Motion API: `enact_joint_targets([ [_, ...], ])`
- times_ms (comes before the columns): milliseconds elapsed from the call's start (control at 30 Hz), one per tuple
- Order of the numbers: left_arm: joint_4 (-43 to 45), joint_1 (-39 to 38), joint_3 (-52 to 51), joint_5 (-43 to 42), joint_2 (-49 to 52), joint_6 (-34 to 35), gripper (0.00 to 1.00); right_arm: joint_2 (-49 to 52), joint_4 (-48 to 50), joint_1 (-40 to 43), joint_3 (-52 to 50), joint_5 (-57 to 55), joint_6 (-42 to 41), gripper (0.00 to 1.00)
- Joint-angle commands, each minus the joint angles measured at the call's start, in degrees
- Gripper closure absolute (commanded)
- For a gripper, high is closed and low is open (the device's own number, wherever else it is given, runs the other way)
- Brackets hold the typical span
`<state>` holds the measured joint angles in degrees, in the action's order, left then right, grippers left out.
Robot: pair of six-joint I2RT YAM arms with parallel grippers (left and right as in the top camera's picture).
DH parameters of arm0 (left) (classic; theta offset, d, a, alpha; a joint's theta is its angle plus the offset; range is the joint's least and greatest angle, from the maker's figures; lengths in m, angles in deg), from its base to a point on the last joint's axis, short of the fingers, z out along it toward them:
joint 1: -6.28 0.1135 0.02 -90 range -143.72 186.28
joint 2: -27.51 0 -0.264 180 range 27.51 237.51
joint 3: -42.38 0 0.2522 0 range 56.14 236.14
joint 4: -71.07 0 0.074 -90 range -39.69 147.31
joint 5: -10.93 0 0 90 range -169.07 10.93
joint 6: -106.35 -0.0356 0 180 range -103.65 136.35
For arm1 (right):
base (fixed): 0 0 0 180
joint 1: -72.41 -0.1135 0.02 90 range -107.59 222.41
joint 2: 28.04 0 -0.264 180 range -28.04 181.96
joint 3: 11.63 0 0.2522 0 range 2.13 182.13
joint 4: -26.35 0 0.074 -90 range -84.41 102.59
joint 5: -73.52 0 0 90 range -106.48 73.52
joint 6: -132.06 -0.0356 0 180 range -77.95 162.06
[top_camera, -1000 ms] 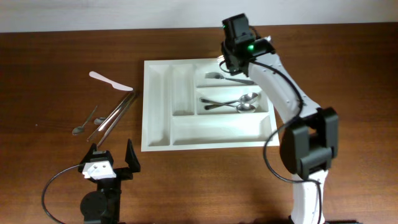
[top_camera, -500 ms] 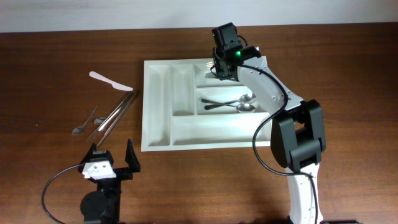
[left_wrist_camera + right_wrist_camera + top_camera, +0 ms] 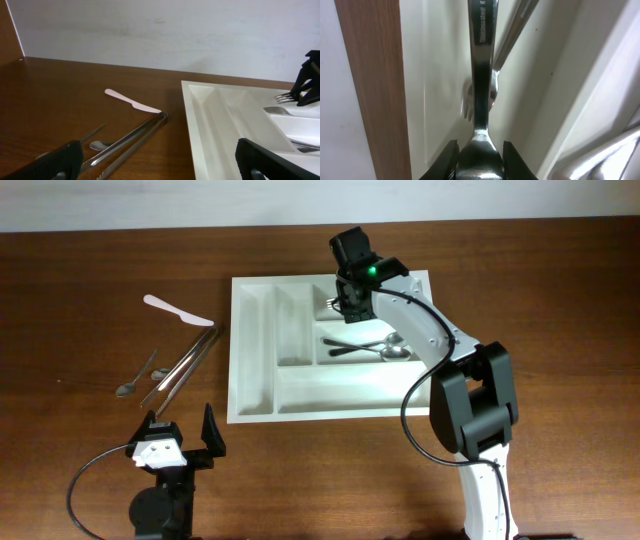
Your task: Pack container
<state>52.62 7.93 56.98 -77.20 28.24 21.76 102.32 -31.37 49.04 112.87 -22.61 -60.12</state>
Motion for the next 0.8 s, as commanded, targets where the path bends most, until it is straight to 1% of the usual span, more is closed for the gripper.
enact_joint_targets([
  [0,0.0,0.28,-0.31,-0.66,-0.33,0.28,0.01,0.52,-0.04,-0.33,0.81,-0.94,-1.81,0.66],
  [33,0.0,0.28,-0.31,-0.66,-0.33,0.31,0.01,0.52,0.02,-0.33,0.81,-0.94,-1.81,0.53],
  [100,0.0,0.28,-0.31,-0.66,-0.33,0.28,0.01,0.52,0.68,-0.26,0.81,-0.96,-1.29,0.43],
  [133,0.0,0.28,-0.31,-0.66,-0.33,0.28,0.01,0.52,1.55,-0.22,0.81,-0.96,0.2,0.35],
  [233,0.0,0.28,-0.31,-0.63,-0.33,0.28,0.01,0.5,5.73,-0.17,0.83,-0.94,6.23,0.21],
  [333,0.0,0.28,-0.31,-0.66,-0.33,0.28,0.01,0.39,10.36,-0.07,2.01,-1.18,13.88,0.12],
  [367,0.0,0.28,-0.31,-0.66,-0.33,0.28,0.01,0.39,11.41,0.2,2.8,-1.2,17.16,0.08],
  [433,0.0,0.28,-0.31,-0.63,-0.33,0.31,0.01,0.35,11.69,1.07,5.44,-1.2,26.23,0.0],
  [467,0.0,0.28,-0.31,-0.66,-0.33,0.28,0.01,0.2,11.15,1.75,7.19,-1.2,32.48,0.01],
  [500,0.0,0.28,-0.31,-0.66,-0.33,0.28,0.01,-0.24,9.01,2.93,9.97,-1.22,42.8,0.01],
  [600,0.0,0.28,-0.31,-0.66,-0.33,0.28,0.01,-1.7,1.62,5.6,14.47,-4.0,60.78,0.01],
  [767,0.0,0.28,-0.31,-0.63,-0.33,0.31,0.01,-4.04,-14.45,11.5,20.59,-7.04,81.66,0.01],
])
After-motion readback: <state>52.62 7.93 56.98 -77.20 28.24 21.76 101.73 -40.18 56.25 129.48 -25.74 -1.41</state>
